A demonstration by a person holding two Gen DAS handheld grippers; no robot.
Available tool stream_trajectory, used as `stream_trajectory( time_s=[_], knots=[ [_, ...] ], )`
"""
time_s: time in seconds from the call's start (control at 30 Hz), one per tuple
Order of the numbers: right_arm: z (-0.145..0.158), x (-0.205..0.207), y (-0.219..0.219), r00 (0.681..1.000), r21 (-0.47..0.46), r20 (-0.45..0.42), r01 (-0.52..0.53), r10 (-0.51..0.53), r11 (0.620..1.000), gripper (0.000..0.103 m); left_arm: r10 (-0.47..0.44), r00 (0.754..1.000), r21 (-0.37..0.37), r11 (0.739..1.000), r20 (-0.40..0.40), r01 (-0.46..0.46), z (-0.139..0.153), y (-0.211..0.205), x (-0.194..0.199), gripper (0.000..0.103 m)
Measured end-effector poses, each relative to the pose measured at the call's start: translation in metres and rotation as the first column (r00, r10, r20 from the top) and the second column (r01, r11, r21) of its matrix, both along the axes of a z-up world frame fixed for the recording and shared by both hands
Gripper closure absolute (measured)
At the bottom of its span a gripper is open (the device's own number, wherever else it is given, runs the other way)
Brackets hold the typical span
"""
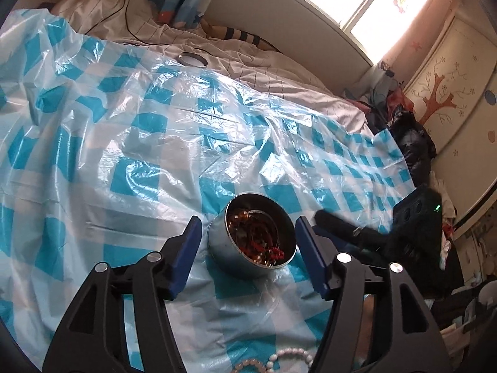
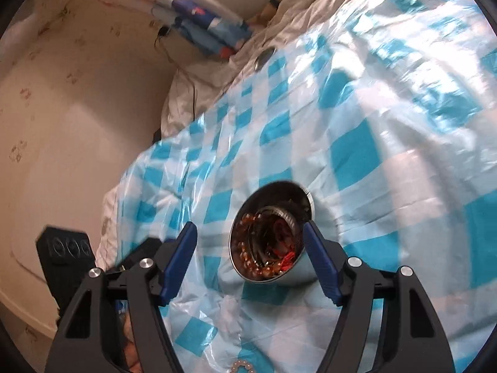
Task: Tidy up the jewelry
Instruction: 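Move both open tools back to the white and pale bead bracelets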
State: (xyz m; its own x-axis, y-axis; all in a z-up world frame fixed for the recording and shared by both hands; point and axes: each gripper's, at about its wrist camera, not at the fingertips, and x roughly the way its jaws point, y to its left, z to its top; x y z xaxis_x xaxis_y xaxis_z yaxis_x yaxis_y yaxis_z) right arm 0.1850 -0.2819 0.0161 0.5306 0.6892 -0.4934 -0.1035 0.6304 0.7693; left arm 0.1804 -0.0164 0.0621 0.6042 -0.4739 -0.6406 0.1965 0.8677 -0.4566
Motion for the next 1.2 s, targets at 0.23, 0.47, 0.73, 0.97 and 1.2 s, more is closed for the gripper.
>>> stream_trajectory(
  time_s=[0.23,0.47,0.73,0.97,1.2],
  knots=[
    [0.000,-0.020,-0.006,0.998,-0.107,-0.062,-0.027,0.021,0.994,0.030,-0.073,0.997,0.113,0.991,-0.013,0.074,-0.005,-0.009,-0.022,0.040],
    [-0.011,-0.046,-0.007,0.990,-0.204,-0.121,-0.090,0.066,0.975,0.029,-0.205,0.978,0.227,0.952,-0.029,0.206,-0.009,-0.032,-0.053,0.039],
    [-0.002,-0.083,0.051,0.946,-0.596,-0.124,-0.312,0.299,0.740,0.027,-0.296,0.955,0.510,0.820,-0.011,0.260,-0.025,-0.037,-0.087,0.039],
    [-0.022,-0.100,0.088,0.915,-0.833,-0.148,-0.320,0.376,0.451,0.025,-0.389,0.921,0.667,0.682,-0.016,0.299,-0.040,-0.055,-0.108,0.039],
    [-0.021,-0.090,0.072,0.963,-0.927,-0.043,-0.137,0.265,0.349,0.013,-0.389,0.921,0.830,0.502,-0.034,0.243,-0.067,-0.072,-0.108,0.038]
  ],
)
